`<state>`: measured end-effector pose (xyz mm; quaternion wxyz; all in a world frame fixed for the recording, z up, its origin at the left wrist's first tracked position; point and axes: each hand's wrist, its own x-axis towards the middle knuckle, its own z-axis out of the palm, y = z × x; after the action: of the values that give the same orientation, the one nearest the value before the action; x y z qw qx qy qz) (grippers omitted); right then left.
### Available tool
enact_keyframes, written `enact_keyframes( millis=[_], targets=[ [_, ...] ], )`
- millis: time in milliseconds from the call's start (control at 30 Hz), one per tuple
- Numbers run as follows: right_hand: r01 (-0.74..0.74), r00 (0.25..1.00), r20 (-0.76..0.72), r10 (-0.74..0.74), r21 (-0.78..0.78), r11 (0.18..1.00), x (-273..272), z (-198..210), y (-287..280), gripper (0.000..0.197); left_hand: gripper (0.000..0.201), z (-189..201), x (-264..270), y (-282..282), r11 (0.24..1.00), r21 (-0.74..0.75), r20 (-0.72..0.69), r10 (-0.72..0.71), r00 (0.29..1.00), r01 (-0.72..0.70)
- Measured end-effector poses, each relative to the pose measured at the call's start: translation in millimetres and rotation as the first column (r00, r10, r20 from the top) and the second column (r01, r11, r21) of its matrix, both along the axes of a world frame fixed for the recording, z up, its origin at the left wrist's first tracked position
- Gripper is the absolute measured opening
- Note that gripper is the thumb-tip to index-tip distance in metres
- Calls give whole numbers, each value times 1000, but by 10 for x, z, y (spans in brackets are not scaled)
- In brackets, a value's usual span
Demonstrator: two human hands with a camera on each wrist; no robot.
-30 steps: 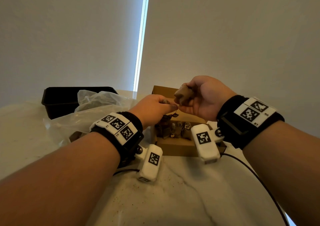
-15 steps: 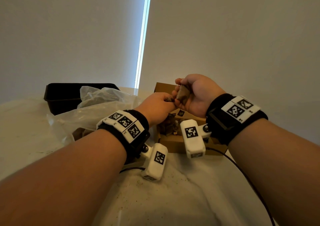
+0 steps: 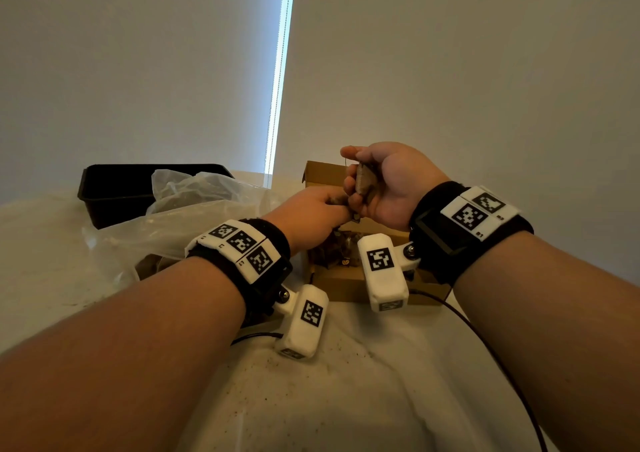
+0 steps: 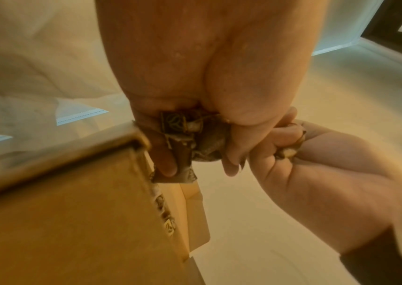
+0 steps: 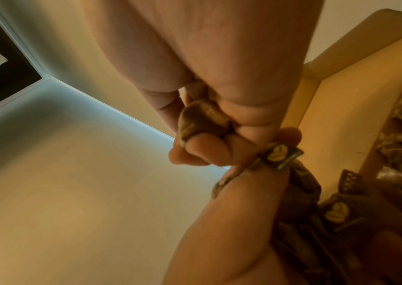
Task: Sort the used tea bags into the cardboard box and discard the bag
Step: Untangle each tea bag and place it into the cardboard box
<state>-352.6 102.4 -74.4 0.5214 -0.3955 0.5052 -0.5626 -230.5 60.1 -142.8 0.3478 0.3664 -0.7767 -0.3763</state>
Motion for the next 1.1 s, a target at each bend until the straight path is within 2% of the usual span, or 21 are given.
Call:
enact_keyframes(
  millis=[167,267,367,467,733,833,900,1033,1100],
  targets=[
    [7,1000,7,-7,-5,1000,-29,-13,11,27,13,-4,29,-19,997,36,-125,-62,990,67],
    [12,1000,6,-12,-23,1000,-21,-13,25,28,17,-20,43,-35,984,110,-220,-114,969,141],
    [26,999,23,-25,-46,999,-27,-4,34,29,13,-31,49,-39,981,151,-283,-75,956,121],
    [35,998,57,-32,-56,998,-47,0,35,30,30,-34,42,-51,995,96,-216,-10,976,32],
    [118,990,87,-111,-76,990,-114,-30,21,36,24,15,43,16,997,76,-145,24,989,-13],
    [138,987,90,-132,-65,988,-135,-51,5,41,22,13,59,19,996,94,-189,21,982,-3],
    [134,990,43,-131,-61,989,-141,-62,-2,45,21,9,77,24,988,154,-267,49,962,-7],
    [144,976,-153,-153,-72,987,-151,-92,-43,52,23,4,68,15,985,174,-279,55,959,-6],
    [158,948,-262,-181,-105,982,-165,-109,-71,48,25,-9,65,-7,982,186,-284,60,957,-7]
  ],
)
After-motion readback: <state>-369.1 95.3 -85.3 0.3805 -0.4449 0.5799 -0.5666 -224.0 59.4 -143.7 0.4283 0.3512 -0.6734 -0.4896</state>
